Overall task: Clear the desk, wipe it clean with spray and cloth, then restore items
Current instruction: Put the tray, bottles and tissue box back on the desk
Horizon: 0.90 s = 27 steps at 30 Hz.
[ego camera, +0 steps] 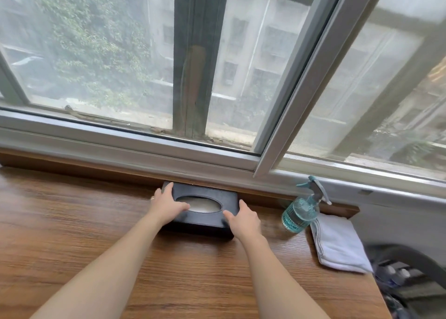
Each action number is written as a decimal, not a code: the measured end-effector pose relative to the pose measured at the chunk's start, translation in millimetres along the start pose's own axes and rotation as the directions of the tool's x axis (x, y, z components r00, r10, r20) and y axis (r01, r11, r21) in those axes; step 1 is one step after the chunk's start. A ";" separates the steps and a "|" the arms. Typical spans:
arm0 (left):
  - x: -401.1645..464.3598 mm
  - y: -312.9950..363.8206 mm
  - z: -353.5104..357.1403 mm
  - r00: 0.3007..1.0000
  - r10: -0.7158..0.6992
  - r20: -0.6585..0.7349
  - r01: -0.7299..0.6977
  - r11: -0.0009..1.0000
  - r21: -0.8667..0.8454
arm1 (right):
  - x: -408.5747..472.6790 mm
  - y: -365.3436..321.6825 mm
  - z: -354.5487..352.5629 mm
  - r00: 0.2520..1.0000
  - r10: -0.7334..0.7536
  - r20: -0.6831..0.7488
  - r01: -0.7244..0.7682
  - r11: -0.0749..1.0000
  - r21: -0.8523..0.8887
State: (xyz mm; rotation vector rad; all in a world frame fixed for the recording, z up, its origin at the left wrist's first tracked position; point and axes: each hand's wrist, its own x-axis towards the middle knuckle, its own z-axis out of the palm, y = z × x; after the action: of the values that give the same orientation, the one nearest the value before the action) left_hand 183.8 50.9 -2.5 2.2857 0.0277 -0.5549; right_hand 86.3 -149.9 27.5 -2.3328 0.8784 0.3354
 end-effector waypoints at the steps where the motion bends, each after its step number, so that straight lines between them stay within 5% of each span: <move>1: -6.8 6.1 1.9 0.999 0.023 -0.031 -0.019 0.992 0.124 | -3.3 3.2 -3.0 1.000 -0.010 -0.001 0.010 1.000 0.004; 5: -30.1 28.4 17.2 0.968 0.241 -0.073 -0.172 0.843 0.509 | -17.7 21.6 -14.3 0.999 -0.040 -0.017 0.040 0.999 -0.027; 15: -95.6 94.2 102.6 0.868 0.374 0.328 -0.494 0.718 0.489 | -61.7 126.5 -56.4 1.000 -0.017 -0.025 0.013 0.986 -0.164; 27: -218.5 193.6 245.2 0.772 0.353 0.529 -0.625 0.577 0.526 | -133.3 313.4 -151.8 0.983 0.074 -0.167 -0.099 0.984 -0.150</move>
State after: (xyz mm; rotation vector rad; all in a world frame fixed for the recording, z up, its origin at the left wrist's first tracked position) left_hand -71.5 -223.4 67.8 2.6488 -1.1850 -0.7581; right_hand -218.6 -362.2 58.8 -2.4999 1.0685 0.2641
